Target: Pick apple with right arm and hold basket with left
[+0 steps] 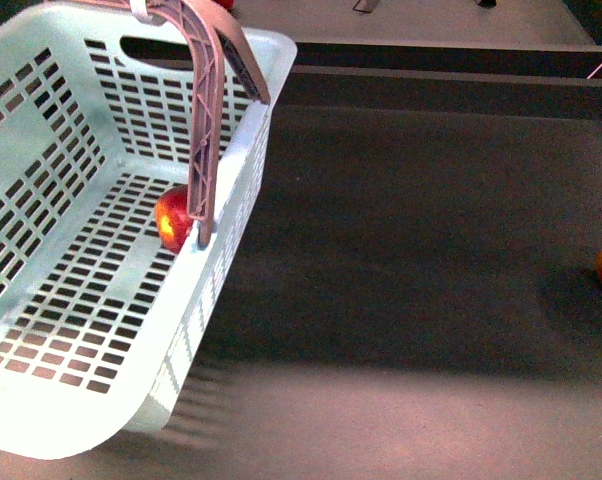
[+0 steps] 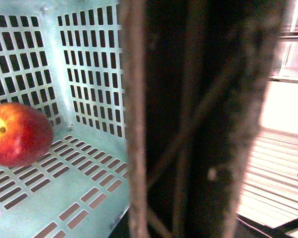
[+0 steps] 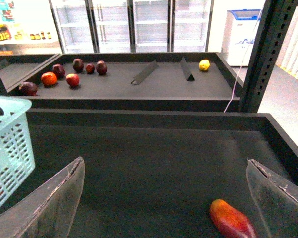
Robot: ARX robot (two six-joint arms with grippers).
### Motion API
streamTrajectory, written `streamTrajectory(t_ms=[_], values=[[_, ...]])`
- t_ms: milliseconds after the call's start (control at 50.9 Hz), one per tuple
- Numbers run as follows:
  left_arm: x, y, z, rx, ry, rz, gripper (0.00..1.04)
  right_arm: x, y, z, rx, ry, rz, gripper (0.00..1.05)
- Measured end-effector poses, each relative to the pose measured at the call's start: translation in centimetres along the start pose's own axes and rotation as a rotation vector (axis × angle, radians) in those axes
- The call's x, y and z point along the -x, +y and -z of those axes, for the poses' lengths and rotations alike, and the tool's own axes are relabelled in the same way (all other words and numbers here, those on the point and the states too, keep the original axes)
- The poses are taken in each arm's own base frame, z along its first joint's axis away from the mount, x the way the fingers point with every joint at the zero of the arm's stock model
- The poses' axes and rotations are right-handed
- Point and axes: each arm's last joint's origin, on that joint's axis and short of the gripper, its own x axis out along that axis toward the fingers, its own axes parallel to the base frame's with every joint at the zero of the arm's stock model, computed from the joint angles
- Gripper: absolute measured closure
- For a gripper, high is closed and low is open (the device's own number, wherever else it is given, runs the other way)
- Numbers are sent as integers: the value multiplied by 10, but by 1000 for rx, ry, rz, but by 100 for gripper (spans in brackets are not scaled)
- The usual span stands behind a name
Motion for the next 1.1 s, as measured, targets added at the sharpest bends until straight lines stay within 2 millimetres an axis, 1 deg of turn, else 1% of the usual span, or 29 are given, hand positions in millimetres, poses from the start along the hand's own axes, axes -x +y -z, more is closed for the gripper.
streamTrajectory(t_ms=[177, 236, 530, 687, 825, 844, 864, 962, 982, 1099], values=[[-20, 18, -11, 54, -8, -35, 100, 0, 0, 0, 0, 0, 0, 9], [-24, 22, -16, 60, -19, -37, 100, 0, 0, 0, 0, 0, 0, 9], [-26, 53, -26, 56, -13, -120, 100, 0, 0, 0, 0, 0, 0, 9], [-23, 61, -28, 43, -7, -139, 100, 0, 0, 0, 0, 0, 0, 9], [-19, 64, -29, 44, -7, -143, 99, 0, 0, 0, 0, 0, 0, 9], [-18, 64, -29, 47, -4, -142, 94, 0, 0, 0, 0, 0, 0, 9], [-17, 64, -29, 48, -5, -142, 93, 0, 0, 0, 0, 0, 0, 9], [-11, 62, -28, 61, -9, -136, 75, 0, 0, 0, 0, 0, 0, 9], [-10, 62, -28, 61, -10, -135, 73, 0, 0, 0, 0, 0, 0, 9], [5, 55, -27, 76, -20, -125, 52, 0, 0, 0, 0, 0, 0, 9]])
